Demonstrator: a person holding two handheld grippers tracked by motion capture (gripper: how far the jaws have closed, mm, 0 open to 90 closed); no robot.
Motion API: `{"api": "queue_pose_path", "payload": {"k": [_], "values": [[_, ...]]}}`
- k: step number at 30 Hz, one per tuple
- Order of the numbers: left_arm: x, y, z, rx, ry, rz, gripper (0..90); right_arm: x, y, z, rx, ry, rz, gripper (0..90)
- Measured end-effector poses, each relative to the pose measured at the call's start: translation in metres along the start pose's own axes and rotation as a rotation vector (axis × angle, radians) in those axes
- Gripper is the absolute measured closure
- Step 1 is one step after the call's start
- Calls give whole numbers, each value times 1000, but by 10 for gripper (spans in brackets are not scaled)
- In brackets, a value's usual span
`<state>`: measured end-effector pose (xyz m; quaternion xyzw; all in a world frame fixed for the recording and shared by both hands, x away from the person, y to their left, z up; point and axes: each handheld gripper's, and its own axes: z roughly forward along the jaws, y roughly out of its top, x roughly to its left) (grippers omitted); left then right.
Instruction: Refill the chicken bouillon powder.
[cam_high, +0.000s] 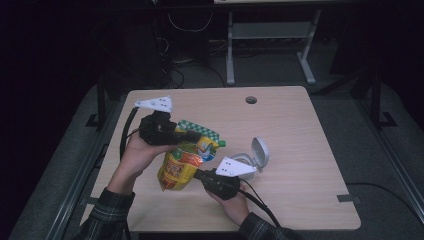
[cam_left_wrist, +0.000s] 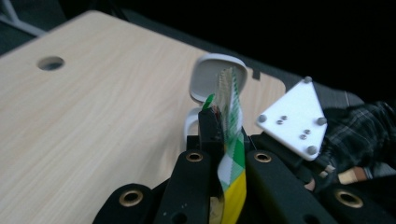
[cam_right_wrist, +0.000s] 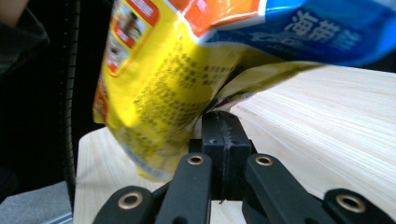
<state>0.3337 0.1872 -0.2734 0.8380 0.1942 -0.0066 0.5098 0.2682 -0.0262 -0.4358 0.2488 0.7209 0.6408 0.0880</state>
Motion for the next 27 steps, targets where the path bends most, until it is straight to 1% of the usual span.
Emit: {"api": "queue_pose_path", "payload": {"k": [2, 3, 4, 5, 7, 9, 10, 11, 12, 13, 15, 17, 18, 21, 22, 25, 27], "values": [[4, -7, -2, -35, 7, -15, 900, 0, 1, -2, 2, -17, -23, 899], [6, -9, -3, -40, 10, -17, 900, 1, 1, -3, 9, -28, -38, 898], [9, -13, -3, -49, 16, -24, 900, 1, 1, -3, 16, -32, -39, 898], [11, -16, -3, -59, 21, -30, 900, 1, 1, -4, 26, -39, -29, 898], [15, -21, -4, -75, 25, -32, 900, 0, 0, -5, 38, -48, -29, 898], [19, -28, -6, -105, 50, -33, 900, -1, 1, -6, 45, -50, -22, 898], [22, -30, -7, -116, 55, -40, 900, -1, 2, -7, 52, -54, -22, 899], [24, -32, -8, -118, 63, -44, 900, 0, 2, -8, 61, -55, -19, 899], [26, -34, -10, -122, 74, -38, 900, 0, 3, -9, 67, -47, -15, 898], [29, -37, -12, -130, 86, -44, 900, 1, 3, -9, 64, -51, -21, 898], [34, -43, -15, -146, 104, -56, 900, 3, 5, -11, 73, -56, -8, 898], [39, -48, -18, -156, 131, -66, 900, 4, 6, -14, 80, -52, -5, 898], [40, -50, -19, -155, 142, -66, 900, 4, 7, -15, 85, -51, -7, 898], [46, -57, -24, -175, 170, -76, 900, 6, 10, -21, 96, -53, -19, 898], [48, -60, -26, -182, 177, -82, 900, 6, 11, -23, 101, -58, -24, 898], [54, -66, -28, -191, 202, -93, 900, 4, 14, -32, 103, -56, -14, 898], [59, -69, -28, -201, 214, -96, 900, 1, 17, -39, 99, -60, -16, 898]]}}
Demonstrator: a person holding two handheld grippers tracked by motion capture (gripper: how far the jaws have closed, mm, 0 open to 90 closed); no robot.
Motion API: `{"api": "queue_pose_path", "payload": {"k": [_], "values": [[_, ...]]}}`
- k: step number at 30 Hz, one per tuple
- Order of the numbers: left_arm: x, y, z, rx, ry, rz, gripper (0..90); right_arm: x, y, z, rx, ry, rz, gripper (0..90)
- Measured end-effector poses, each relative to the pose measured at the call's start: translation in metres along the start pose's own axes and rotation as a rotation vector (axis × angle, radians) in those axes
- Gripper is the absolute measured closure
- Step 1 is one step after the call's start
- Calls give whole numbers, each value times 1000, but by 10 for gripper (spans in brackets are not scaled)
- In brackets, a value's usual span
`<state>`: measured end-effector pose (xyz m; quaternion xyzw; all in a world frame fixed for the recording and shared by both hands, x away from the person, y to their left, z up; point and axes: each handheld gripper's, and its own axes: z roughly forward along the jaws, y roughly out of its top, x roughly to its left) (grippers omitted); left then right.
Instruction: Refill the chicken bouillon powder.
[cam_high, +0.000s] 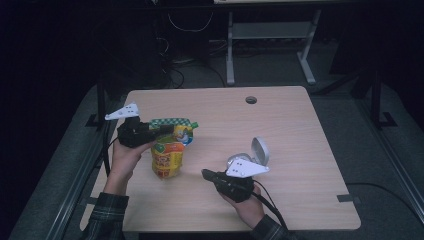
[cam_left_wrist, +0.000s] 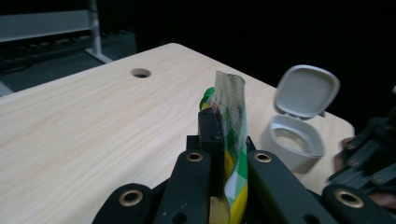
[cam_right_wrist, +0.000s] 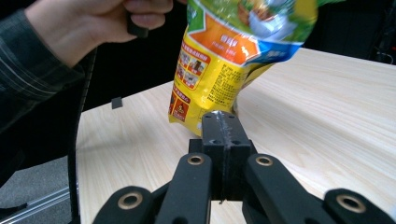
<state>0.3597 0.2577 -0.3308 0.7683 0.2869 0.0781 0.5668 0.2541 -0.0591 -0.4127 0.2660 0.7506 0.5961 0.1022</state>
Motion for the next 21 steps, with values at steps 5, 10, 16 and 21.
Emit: {"api": "queue_pose_path", "payload": {"k": [5, 10, 16, 21], "values": [[7, -3, 3, -34, 40, 25, 900, -8, 2, -16, -5, -8, 4, 898], [20, -17, 8, -65, 75, 12, 900, -15, 0, -26, 4, -18, 9, 897], [27, -29, -2, -98, 64, -20, 897, -19, -2, -35, 9, -22, 2, 896], [17, -36, -14, -80, 84, 10, 894, -23, -4, -43, 22, -35, 2, 891]]}}
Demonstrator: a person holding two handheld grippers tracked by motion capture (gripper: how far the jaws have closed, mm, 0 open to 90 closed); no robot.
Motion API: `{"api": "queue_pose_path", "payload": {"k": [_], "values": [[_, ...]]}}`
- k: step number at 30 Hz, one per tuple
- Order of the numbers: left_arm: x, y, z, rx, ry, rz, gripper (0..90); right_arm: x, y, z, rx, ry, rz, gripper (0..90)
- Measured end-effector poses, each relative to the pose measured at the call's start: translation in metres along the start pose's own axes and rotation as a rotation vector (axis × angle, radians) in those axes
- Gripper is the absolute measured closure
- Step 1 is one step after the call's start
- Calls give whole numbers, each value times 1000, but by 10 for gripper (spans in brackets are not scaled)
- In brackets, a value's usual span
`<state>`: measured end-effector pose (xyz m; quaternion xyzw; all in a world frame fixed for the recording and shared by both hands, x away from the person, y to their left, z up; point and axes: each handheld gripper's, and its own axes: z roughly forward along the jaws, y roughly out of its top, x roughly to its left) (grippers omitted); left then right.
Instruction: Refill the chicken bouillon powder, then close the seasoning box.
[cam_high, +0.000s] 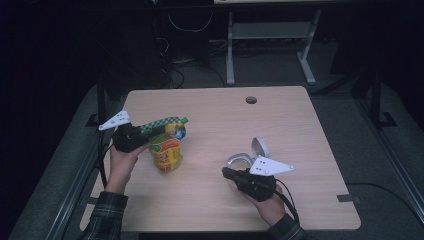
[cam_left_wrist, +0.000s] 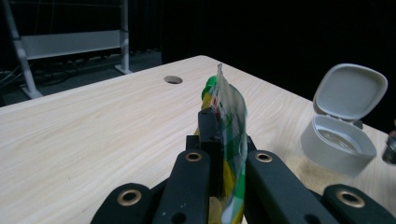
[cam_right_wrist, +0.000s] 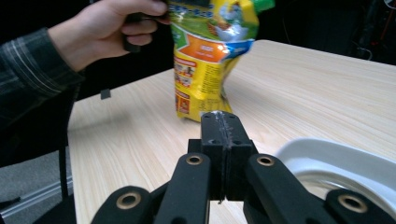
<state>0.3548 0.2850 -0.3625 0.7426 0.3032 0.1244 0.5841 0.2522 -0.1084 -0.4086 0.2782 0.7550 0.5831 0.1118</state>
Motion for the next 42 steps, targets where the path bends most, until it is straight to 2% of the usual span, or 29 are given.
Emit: {"api": "queue_pose_path", "payload": {"k": [10, 17, 20, 25, 28, 31, 36, 42], "values": [[-12, -13, -21, 1, 13, 26, 877, -8, -5, -18, 9, -10, 10, 892], [-17, -20, -35, 5, 17, 15, 847, -13, -8, -25, 11, -21, 19, 893], [-19, -22, -38, 12, 10, 11, 750, -14, -8, -25, 13, -24, 23, 892], [-24, -27, -42, 37, 16, 16, 526, -16, -7, -27, 16, -27, 20, 893], [-27, -32, -46, 41, 28, 15, 412, -18, -7, -30, 13, -32, 26, 893], [-30, -38, -50, 69, 50, 17, 295, -20, -9, -36, 18, -43, 26, 893], [-35, -54, -57, 112, 70, -2, 216, -23, -11, -47, 16, -63, 7, 895], [-46, -72, -67, 136, 85, -18, 188, -27, -17, -62, 31, -70, 6, 890]]}}
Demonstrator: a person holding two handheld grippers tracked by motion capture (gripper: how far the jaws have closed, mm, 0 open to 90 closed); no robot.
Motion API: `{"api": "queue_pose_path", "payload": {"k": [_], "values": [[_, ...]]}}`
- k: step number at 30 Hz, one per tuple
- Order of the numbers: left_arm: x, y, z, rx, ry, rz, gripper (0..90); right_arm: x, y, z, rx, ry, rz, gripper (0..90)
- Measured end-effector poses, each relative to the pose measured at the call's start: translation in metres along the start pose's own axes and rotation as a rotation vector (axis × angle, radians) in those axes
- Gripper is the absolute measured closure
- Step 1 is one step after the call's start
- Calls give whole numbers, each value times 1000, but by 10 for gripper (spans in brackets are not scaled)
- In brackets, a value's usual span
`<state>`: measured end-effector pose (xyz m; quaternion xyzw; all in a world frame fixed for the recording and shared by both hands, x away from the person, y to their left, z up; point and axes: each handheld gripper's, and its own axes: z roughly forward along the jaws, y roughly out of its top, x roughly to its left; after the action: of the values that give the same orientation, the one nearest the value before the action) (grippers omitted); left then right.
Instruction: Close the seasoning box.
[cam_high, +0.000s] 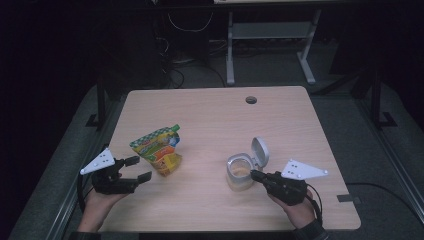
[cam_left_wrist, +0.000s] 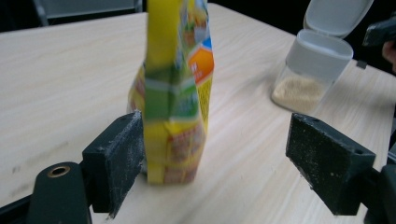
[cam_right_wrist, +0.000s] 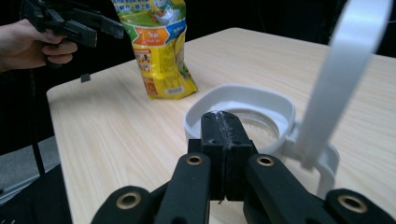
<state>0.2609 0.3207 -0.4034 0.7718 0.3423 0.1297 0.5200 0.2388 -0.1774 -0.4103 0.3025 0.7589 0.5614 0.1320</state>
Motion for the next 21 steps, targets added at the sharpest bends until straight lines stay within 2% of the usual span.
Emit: {"api": "queue_pose_path", "payload": {"k": [2, 10, 16, 21], "values": [[-4, -6, -3, 10, -9, -4, 184, -2, -2, -5, -1, -13, -5, 891], [-27, -21, -5, 25, -52, 2, 185, -23, -3, -26, -24, -82, 23, 897], [-40, -22, 7, 36, -90, 34, 184, -39, -4, -27, -32, -142, 25, 897], [-48, -22, 19, 34, -114, 48, 184, -52, -3, -24, -76, -156, 60, 897]]}}
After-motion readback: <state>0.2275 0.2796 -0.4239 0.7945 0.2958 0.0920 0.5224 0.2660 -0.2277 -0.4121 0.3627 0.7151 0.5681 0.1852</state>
